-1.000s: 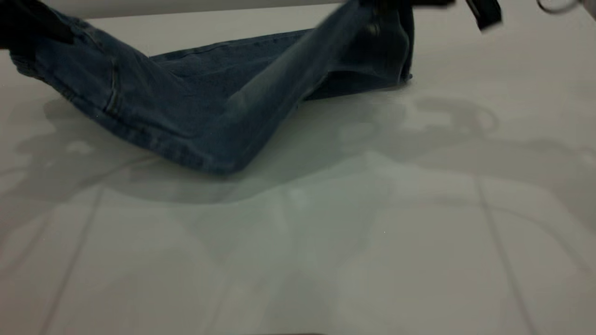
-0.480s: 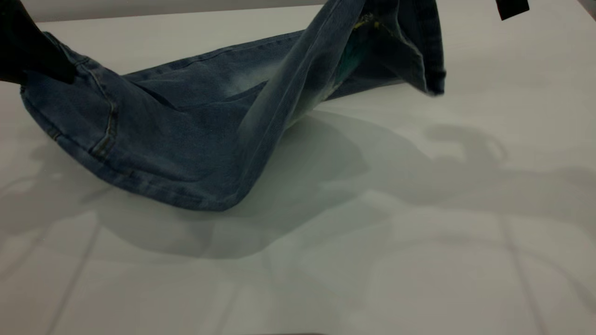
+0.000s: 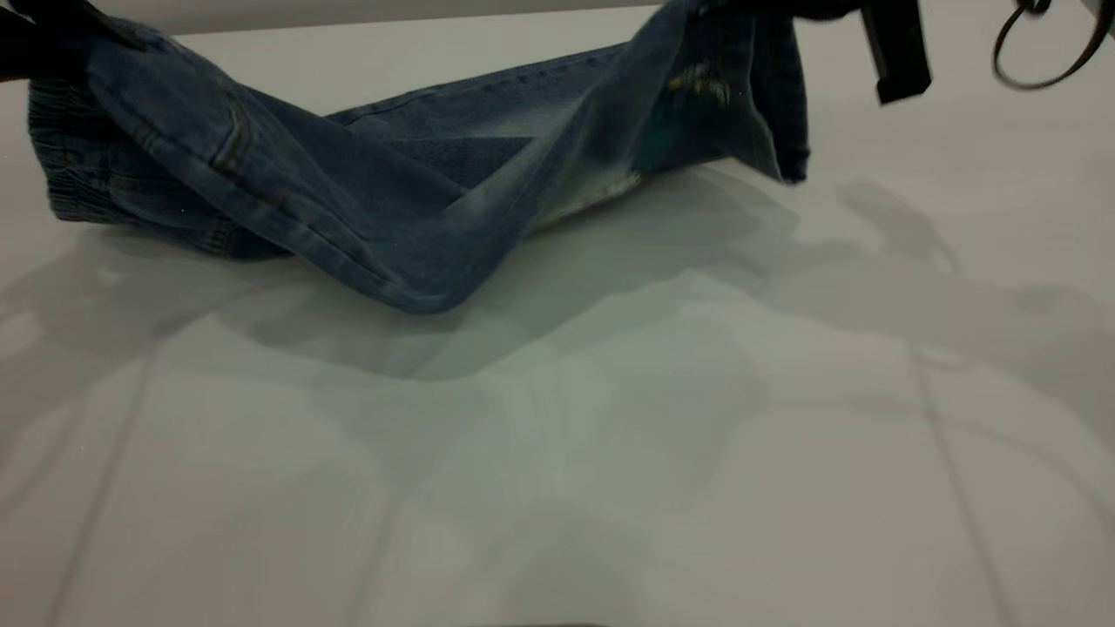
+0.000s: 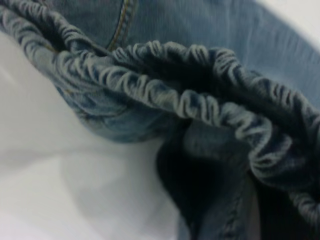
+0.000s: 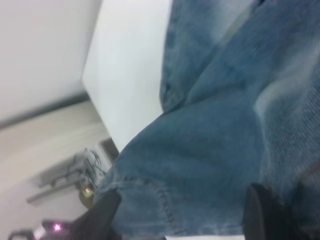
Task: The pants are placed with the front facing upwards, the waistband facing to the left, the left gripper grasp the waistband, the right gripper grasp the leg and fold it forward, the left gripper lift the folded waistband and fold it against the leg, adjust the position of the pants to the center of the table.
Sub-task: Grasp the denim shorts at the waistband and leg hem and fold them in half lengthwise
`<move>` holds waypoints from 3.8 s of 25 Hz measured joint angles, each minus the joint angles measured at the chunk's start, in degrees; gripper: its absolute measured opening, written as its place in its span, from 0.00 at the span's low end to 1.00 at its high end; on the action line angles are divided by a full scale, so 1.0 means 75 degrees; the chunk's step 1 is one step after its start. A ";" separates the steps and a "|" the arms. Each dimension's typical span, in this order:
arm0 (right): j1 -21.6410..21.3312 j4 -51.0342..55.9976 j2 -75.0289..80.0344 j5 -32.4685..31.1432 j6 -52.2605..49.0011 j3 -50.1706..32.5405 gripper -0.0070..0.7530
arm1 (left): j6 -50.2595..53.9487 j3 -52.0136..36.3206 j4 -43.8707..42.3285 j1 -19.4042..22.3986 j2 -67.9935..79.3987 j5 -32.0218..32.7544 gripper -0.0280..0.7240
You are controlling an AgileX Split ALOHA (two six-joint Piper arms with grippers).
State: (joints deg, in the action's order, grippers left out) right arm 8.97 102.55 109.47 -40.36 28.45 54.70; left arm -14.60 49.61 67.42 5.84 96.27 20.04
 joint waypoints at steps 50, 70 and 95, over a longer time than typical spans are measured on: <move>-0.0152 0.0054 0.5231 0.1148 -0.2716 0.6474 0.07 | -0.2651 0.1221 0.4601 0.0000 0.2771 -0.2187 0.17; -0.0192 0.0046 0.5286 0.0187 -0.1365 0.7172 0.43 | -0.4186 0.1297 0.4601 0.0000 0.2771 -0.1708 0.50; -0.0361 -0.0095 0.5292 -0.1077 -0.0627 0.7746 0.49 | -0.3683 0.1325 0.4608 0.0000 0.1778 -0.2090 0.60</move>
State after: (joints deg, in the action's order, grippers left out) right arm 6.26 101.83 149.16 -48.44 23.74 112.80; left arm -42.23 59.55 101.98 5.84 109.60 4.36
